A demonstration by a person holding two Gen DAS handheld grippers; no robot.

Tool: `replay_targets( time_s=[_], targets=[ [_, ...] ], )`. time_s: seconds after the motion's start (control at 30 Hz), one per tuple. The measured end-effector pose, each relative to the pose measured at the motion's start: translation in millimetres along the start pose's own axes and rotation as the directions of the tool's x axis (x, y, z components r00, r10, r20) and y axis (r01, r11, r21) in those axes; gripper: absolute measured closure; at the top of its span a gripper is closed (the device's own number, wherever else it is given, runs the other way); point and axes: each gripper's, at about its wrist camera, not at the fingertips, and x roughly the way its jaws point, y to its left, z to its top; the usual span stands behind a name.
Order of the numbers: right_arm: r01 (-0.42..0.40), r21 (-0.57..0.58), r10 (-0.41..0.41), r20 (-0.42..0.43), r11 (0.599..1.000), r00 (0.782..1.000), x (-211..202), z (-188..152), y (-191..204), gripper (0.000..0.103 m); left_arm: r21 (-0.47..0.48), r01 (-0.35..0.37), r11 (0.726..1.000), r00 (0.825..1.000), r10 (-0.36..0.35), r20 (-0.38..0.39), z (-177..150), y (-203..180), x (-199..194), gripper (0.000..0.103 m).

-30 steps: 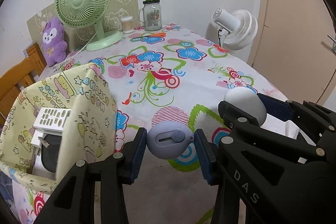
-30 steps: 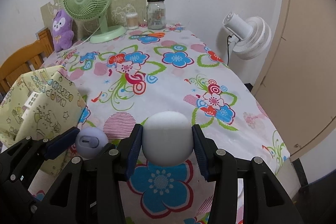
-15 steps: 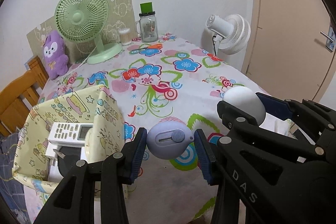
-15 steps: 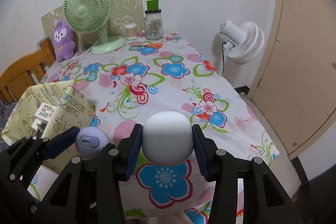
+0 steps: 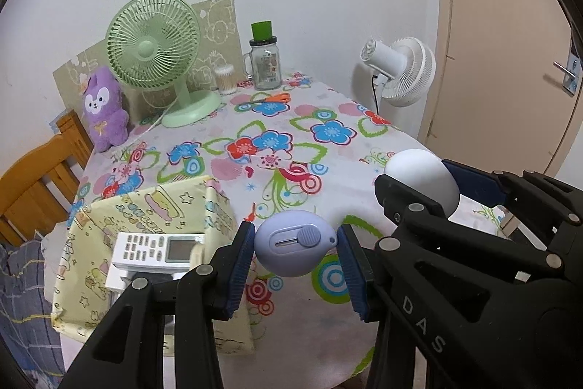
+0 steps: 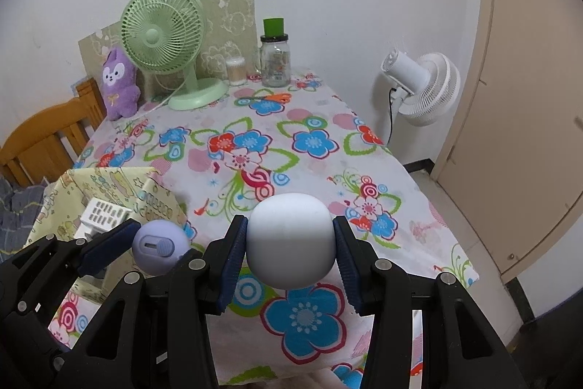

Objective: Organize rigid objects
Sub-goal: 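Carry the lavender object with the left gripper while the right gripper carries the white puck toward the box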

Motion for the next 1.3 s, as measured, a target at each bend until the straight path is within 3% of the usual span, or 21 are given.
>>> replay_targets(
  time_s=[1.3],
  targets=[
    [-0.077,-0.117,0.076,-0.014,0.99,0.997,18,22,102,0.052,-0.079,-0.065,0.995,0.998,0.064,-0.01,-10,99,-2,0.055]
  ],
)
